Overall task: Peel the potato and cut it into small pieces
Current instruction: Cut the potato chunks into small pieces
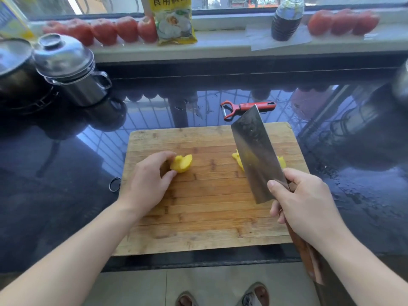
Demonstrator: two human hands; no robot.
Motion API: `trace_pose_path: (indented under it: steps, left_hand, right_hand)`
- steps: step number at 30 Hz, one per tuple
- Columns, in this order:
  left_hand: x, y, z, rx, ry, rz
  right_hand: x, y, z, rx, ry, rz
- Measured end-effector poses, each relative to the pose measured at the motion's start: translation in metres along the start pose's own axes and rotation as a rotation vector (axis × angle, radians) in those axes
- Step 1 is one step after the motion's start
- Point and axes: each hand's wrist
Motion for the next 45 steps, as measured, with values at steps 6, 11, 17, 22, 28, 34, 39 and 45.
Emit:
trace_pose_path:
  steps: [6,11,17,22,28,34,39,45]
  left_hand:
    - [-0.004,-0.010,-0.005,-0.047,-0.078,0.094]
    - [0.004,-0.014,-0.020,-0.088,-0.046,0.060]
    - [0.074,-0.038,-0.019,0.111,0.105,-0.055]
    - [0.083,-0.040,-0.017,0.196,0.108,-0.156]
    - [0.076,-0.039,-0.022,0.327,0.258,-0.218]
    - [0.071,-0.041,-0.026,0.408,0.296,-0.310]
    - [0.083,-0.045,-0.018,0.372,0.155,-0.316]
    - [0.080,-0.053,-0.007,0.249,0.018,-0.371]
  right_hand:
    - [0.000,-0.008,0.007,-0.016,0.004,0.016]
    - [0.008,-0.010,0.014,0.015,0.052,0.050]
    - [0.028,-0.025,0.025,0.228,0.269,0.078]
    - [0.045,-0.041,0.034,0.401,0.445,0.099]
    - [0.051,-0.042,0.040,0.473,0.514,0.058]
    - [0.047,-0.040,0.040,0.540,0.538,0.100]
    - [0.045,-0.043,0.039,0.603,0.570,0.135]
    - [0.039,-0.036,0.039,0.636,0.610,0.129]
Point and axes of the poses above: each hand's wrist, its own x-axis away from the middle knuckle, its own y-axis out of the back of the hand, z = x × y, and after that the axes turned 9 degrees about x, right-handed
